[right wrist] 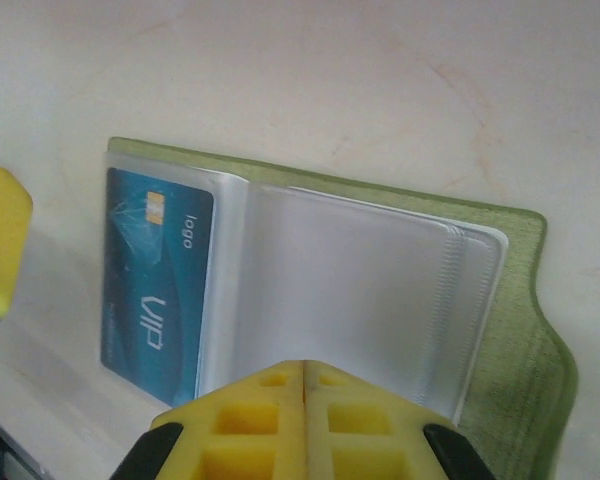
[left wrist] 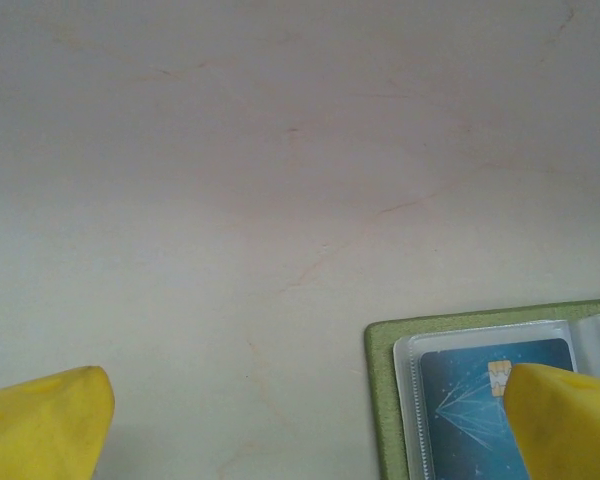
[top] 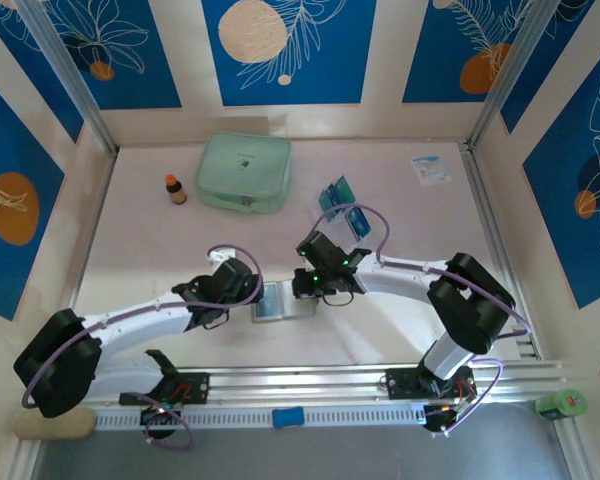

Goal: Put the credit cards into the card holder

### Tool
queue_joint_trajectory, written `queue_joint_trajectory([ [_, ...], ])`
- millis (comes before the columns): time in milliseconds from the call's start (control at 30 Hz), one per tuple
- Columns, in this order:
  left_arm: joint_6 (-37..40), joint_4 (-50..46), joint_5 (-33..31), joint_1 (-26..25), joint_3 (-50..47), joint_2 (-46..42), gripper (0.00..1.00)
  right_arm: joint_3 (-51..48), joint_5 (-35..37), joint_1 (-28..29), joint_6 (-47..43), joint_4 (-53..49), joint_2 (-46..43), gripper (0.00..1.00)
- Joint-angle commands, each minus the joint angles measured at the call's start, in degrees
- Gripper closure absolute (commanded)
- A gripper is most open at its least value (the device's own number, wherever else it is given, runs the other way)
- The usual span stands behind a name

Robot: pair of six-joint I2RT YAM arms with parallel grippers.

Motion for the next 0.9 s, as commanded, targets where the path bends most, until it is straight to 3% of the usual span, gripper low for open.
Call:
queue_joint_trajectory([
  [0, 0.8, 0.6, 1.3, 0.6, 2.0, 1.3, 0.0, -0.9, 1.6, -0.1, -1.1, -1.2, -1.1, 1.0],
  [600, 1.4, 1.6, 4.1, 0.7, 4.2, 4.4, 0.0, -5.1, 4.1, -0.1, -1.5, -1.2, 2.3, 1.0],
  [867, 1.5, 6.8, 7.4, 0.6, 3.6, 5.2, 0.0, -7.0, 4.4, -0.1, -0.7, -0.8, 1.7, 1.0],
])
